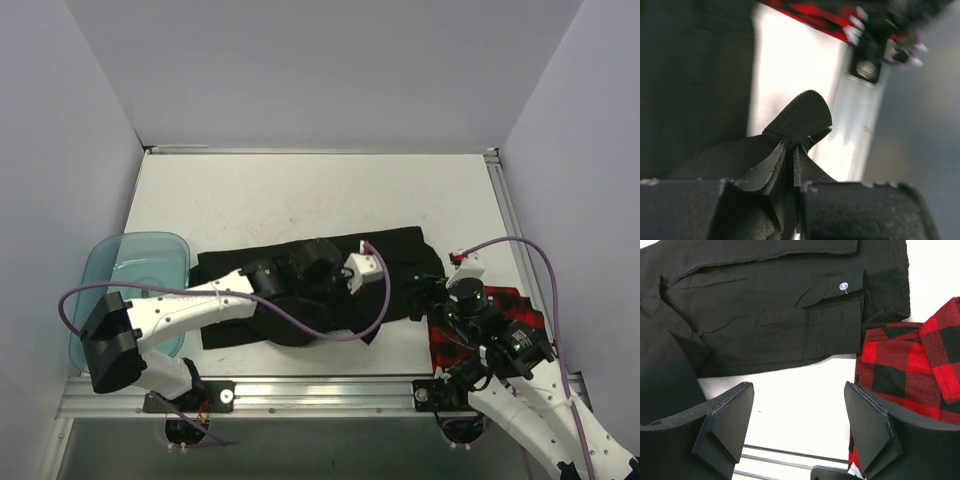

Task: Fold and stack the long sleeve shirts
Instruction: Fold the shirt

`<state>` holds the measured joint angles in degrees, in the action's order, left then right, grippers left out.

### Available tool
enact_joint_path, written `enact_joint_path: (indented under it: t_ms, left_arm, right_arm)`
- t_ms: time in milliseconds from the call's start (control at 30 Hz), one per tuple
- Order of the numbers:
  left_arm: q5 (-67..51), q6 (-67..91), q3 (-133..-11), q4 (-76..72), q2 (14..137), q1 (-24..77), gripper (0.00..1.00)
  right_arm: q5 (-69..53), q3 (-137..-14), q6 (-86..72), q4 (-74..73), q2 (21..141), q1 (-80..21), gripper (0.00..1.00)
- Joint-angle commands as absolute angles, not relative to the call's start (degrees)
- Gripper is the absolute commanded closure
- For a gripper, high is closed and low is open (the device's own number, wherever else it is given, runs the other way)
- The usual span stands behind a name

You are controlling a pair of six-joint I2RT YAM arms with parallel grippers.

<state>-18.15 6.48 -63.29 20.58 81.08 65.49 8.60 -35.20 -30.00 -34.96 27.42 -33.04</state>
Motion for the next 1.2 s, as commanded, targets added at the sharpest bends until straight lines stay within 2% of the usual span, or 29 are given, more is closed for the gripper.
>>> enact_joint_path:
  t_ms: [0,200,333,433,467,500,667,867,933,1167]
  left_arm:
    - [-23.27,2.29,-68.10,18.28,85.23,58.29,0.84]
    - [-28.21,0.62,-73.38,15.91,97.17,45.71,0.78]
    - [-28.39,0.35,-80.92,18.10,105.72,40.88,0.68]
    - [-27.17,1.66,-83.05,19.68,108.89,37.27,0.56]
    - [-26.20,3.32,-83.32,19.60,108.72,36.57,0.50]
    - [-24.63,4.04,-83.06,19.60,107.24,35.08,0.30]
    - [-14.27,8.86,-78.76,18.45,96.19,33.14,0.07]
    - [-6.08,12.65,-73.67,23.63,83.52,30.77,0.04]
    - [-6.06,13.09,-68.07,23.29,77.19,30.41,0.04]
    - [-16.07,11.00,-49.86,20.92,61.45,30.50,0.04]
  right_arm:
    - [8.70,-37.26,-29.18,-34.89,29.61,-32.87,0.26]
    - [8.18,-38.41,-27.25,-33.84,32.68,-32.87,0.26]
    - [4.84,-38.85,-24.79,-31.56,36.64,-32.87,0.26]
    - [1.51,-39.46,-23.73,-28.84,41.03,-32.87,0.26]
    - [0.62,-39.90,-22.95,-27.00,42.18,-32.87,0.26]
    - [0.44,-40.34,-22.50,-25.85,44.88,-32.96,0.26]
    - [-5.44,-43.67,-19.60,-18.04,57.26,-32.78,0.26]
    - [-14.99,-48.60,-22.41,-8.56,71.87,-28.40,0.30]
    - [-18.70,-48.69,-23.81,-5.38,74.34,-26.38,0.31]
    - [-29.78,-49.57,-18.73,4.04,82.35,-23.03,0.32]
